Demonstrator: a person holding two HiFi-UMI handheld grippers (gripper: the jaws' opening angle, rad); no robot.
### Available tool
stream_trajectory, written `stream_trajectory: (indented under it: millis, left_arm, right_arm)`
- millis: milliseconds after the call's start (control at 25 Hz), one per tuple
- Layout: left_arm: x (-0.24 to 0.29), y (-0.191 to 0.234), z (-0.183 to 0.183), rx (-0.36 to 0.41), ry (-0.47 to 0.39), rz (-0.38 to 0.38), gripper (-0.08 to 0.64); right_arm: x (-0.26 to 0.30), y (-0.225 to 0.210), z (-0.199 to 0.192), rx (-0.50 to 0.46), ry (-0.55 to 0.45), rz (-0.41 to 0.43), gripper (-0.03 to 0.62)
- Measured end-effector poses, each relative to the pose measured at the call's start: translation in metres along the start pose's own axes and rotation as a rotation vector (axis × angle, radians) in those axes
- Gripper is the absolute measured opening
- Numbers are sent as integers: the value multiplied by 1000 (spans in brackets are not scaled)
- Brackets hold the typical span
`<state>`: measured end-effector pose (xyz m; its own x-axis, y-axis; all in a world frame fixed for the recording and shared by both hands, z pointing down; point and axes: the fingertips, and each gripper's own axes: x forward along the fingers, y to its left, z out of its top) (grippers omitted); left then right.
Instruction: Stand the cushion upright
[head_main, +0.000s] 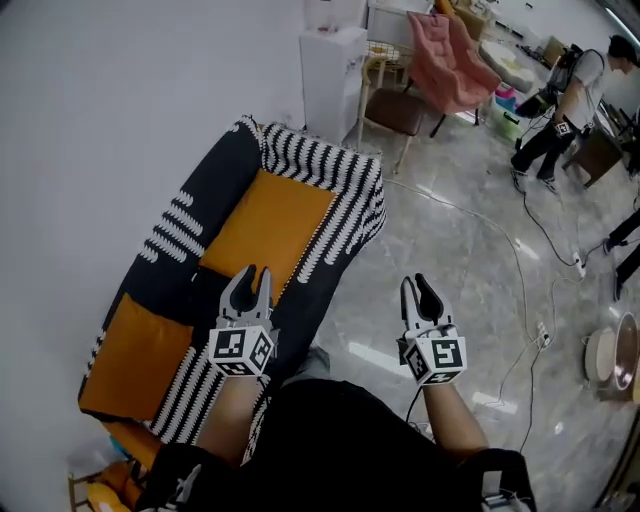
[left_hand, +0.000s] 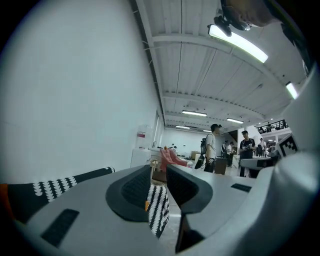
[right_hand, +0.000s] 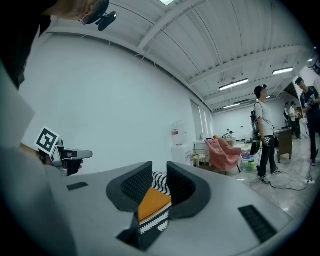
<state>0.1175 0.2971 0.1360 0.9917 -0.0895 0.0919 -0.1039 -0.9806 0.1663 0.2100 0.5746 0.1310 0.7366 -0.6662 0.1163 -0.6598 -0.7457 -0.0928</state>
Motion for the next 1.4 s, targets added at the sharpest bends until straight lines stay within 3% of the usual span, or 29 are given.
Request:
stream_trajectory:
  millis: [240, 440, 680, 1040, 1400]
  left_arm:
    - [80, 50, 11, 14, -12, -13, 110]
    - [120, 122, 10, -7, 19, 37, 110]
    - [133, 189, 2, -46, 34, 150, 110]
    - [125, 245, -12, -79, 75, 315, 110]
    - [130, 289, -19, -106, 75, 611, 110]
  right_arm:
    - [97, -12, 18, -46, 8, -5, 104]
    - [185, 3, 30, -41, 33, 47, 105]
    - [268, 28, 33, -71, 50, 135, 105]
    - [363, 78, 21, -76, 96, 314, 105]
    - [482, 105, -3, -97, 167, 564, 105]
